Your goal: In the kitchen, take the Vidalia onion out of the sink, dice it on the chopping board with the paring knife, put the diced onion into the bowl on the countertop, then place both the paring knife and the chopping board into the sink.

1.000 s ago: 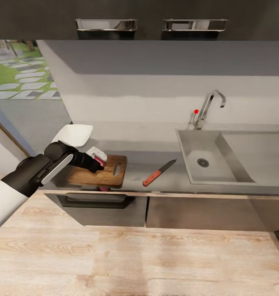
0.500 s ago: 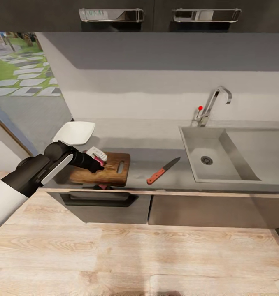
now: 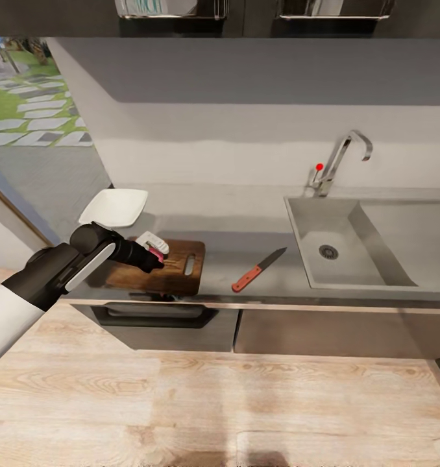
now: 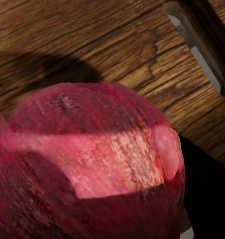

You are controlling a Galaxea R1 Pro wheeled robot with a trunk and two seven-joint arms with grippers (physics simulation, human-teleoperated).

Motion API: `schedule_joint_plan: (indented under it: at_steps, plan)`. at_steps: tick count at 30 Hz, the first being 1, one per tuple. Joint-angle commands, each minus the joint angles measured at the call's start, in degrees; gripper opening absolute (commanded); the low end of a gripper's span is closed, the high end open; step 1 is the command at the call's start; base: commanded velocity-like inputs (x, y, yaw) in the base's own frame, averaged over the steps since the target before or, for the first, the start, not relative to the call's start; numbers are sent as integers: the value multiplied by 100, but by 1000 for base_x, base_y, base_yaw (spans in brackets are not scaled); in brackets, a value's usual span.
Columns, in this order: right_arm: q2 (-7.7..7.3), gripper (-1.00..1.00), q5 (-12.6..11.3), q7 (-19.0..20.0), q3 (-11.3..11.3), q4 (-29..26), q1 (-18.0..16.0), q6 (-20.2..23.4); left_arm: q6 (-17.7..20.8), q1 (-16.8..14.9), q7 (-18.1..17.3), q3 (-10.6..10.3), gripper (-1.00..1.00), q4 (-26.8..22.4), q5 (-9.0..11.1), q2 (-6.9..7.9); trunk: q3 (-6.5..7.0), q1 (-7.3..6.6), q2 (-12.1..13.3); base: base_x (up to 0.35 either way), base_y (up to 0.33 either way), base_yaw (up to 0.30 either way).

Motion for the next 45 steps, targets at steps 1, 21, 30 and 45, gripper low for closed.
schedule_joint_plan:
  at_steps: [1,21,30,45]
  plan:
    - [7,100,22,55,-40,-11,0,-11,6,-8,-42,-10,-100,-3,-38,4,-18,3,-11,0,0,0]
    - [11,100,22,56,-40,-11,0,-11,6,-8,-44,-10,-100,2,-38,13,-48,3,-11,24,54,0]
    - [11,100,22,56,-40,-11,0,-11,9,-8,-47,-12,-100,-39,-38,13,-48,3,-11,28,22,0]
    - [9,100,22,56,-40,-11,0,-11,10,-8,-46,-19,-100,-47,-38,13,-103,3,-11,0,0,0]
